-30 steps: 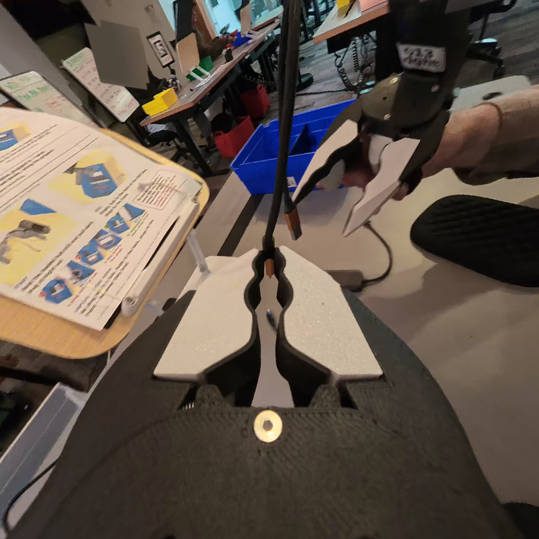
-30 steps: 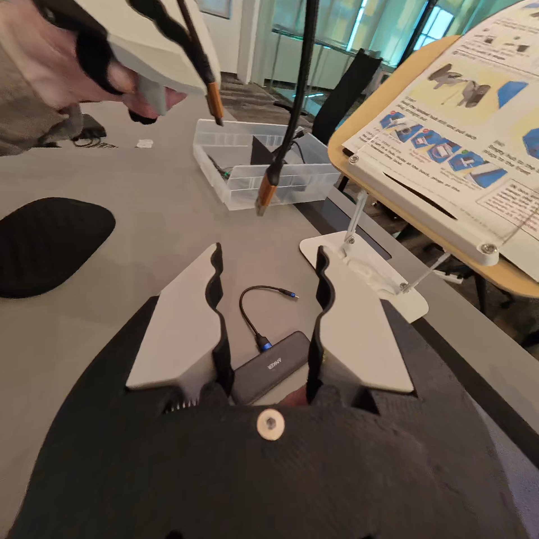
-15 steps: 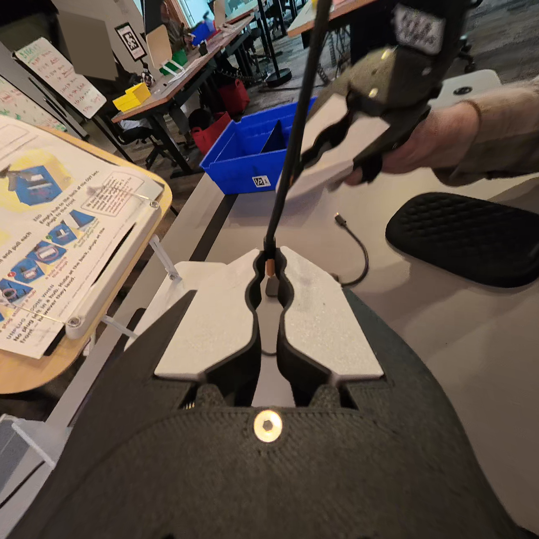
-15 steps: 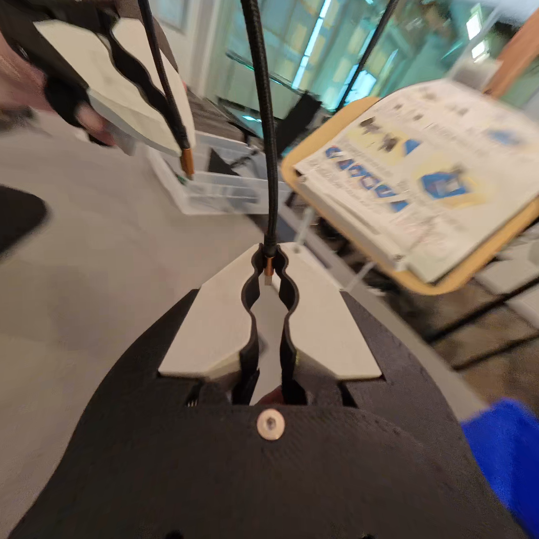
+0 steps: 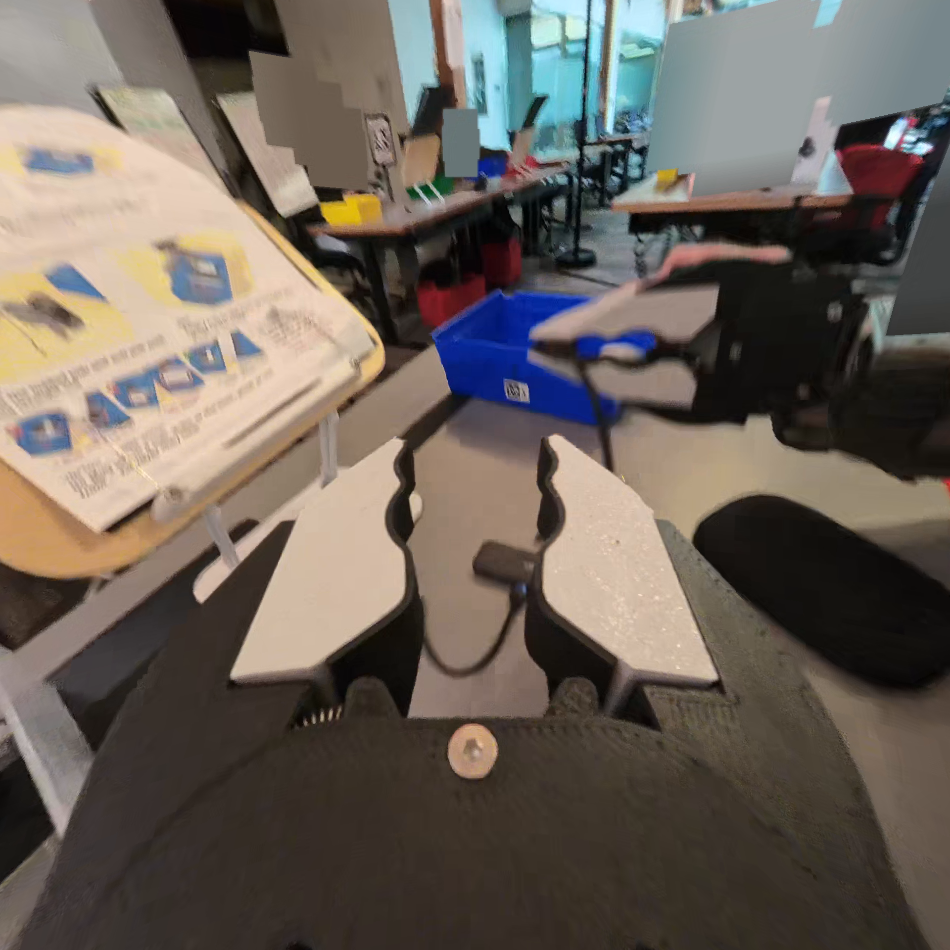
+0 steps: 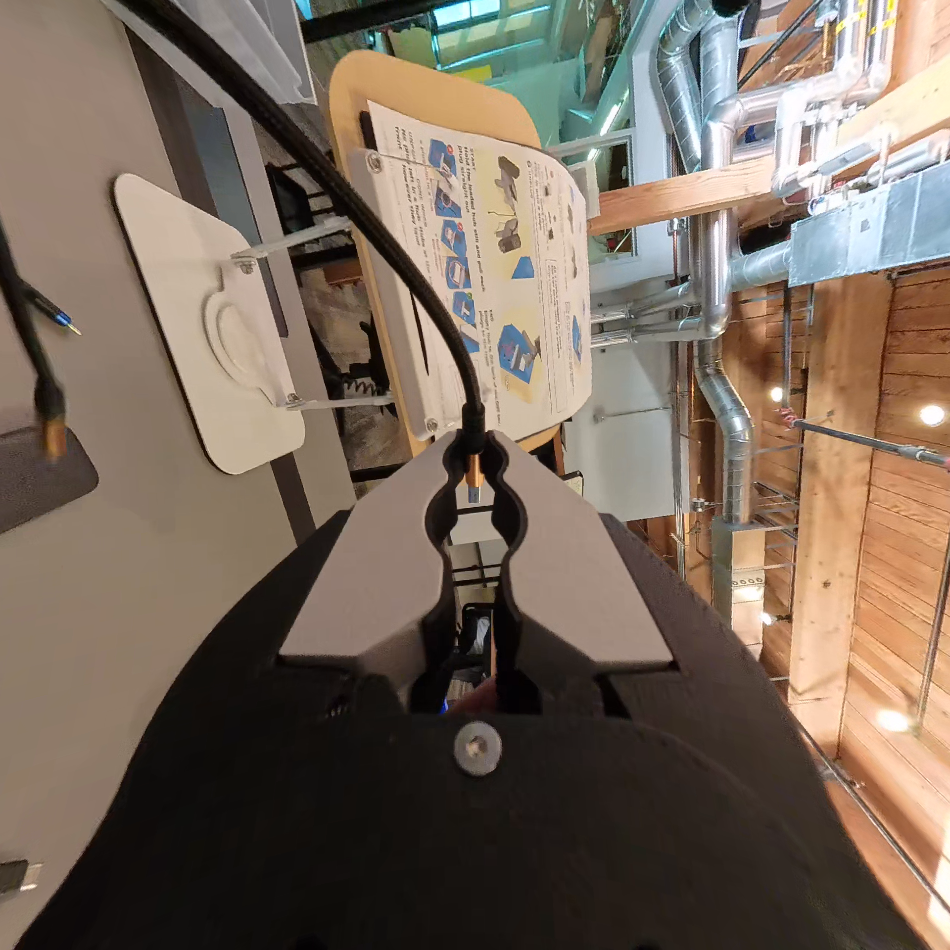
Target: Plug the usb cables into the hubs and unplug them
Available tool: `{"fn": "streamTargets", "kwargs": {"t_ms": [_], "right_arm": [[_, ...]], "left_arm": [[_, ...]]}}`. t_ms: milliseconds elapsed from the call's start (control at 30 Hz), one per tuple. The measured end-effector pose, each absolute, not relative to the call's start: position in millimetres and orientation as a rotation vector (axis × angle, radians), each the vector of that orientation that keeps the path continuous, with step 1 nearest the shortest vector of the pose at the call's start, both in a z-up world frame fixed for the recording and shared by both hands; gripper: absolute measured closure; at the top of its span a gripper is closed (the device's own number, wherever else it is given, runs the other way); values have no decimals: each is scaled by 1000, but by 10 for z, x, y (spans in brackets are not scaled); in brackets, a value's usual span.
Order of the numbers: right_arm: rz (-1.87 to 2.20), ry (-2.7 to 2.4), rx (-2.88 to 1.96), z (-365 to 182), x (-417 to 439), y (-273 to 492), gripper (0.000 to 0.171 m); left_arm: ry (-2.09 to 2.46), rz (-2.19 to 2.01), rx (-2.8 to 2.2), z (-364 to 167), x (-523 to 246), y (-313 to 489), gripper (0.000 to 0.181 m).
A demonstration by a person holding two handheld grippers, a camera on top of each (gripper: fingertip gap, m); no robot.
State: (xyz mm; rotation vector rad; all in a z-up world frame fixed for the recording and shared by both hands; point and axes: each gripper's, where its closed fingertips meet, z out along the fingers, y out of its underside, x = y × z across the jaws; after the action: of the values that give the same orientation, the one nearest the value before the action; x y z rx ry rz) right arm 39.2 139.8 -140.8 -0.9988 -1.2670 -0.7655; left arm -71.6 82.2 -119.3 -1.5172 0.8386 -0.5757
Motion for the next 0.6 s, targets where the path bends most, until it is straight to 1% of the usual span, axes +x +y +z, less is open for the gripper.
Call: {"fn": "streamTargets", "kwargs": {"t_ms": [67,167,233,300,433,500,567,600], "right_arm": [[-772,-1271,-1004,-1449,280,1403,167],[-764,-1277,-1017,-1497,147,1396,167],[-749,-1270,-1026,-1502,95,1381,167],[-741,-1254,-1038,-1485,75,1370,167],[-735,-1221,-1030,-1436,78,1371,167],[-736,-1217,-1012,-1422,68,1358,166],[-739,-1206,-1001,-1406,71,1360,167],[-735,-1203,-1001,-1398,76,1365,166]], "left_arm": [[807,-549,-1462,-1047,-414,827,136],[848,-380,-1466,-1129,-121,953,140],[894,-285,-1469,-1228,-28,1033,150],[935,-307,-1523,-1368,78,1059,148],[908,-301,-1566,-1446,76,1121,154],[890,-378,-1578,-1450,114,1104,160],[887,-386,-1565,-1441,127,1116,161],[888,-408,-1557,-1438,151,1100,167]]}}
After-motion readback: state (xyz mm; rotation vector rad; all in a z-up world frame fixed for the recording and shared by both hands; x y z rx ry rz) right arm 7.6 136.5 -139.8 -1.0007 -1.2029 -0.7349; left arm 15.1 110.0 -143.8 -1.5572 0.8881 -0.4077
